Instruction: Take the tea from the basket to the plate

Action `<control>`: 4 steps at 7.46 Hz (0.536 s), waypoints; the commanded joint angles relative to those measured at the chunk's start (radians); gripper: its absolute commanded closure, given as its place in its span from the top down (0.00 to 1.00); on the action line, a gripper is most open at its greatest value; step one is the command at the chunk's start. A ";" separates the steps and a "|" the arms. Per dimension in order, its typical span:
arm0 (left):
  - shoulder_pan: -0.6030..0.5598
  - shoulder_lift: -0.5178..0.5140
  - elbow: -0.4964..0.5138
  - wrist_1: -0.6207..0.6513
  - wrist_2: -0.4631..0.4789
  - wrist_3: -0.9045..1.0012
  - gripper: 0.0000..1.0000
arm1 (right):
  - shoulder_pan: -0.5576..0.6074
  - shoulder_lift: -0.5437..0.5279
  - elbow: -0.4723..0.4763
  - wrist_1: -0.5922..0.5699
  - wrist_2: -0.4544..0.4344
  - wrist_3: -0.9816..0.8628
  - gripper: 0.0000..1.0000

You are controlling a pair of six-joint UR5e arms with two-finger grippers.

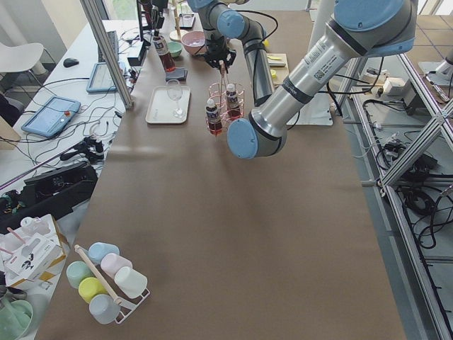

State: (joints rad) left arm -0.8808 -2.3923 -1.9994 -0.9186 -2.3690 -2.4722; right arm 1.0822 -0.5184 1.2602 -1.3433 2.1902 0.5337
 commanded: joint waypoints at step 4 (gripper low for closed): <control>-0.197 0.048 -0.013 0.320 -0.001 0.457 0.00 | -0.131 0.056 -0.157 0.147 -0.193 0.170 0.00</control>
State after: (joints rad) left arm -0.9998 -2.3585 -2.0202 -0.6867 -2.3716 -2.1887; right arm 0.9955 -0.4794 1.1395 -1.2309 2.0421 0.6744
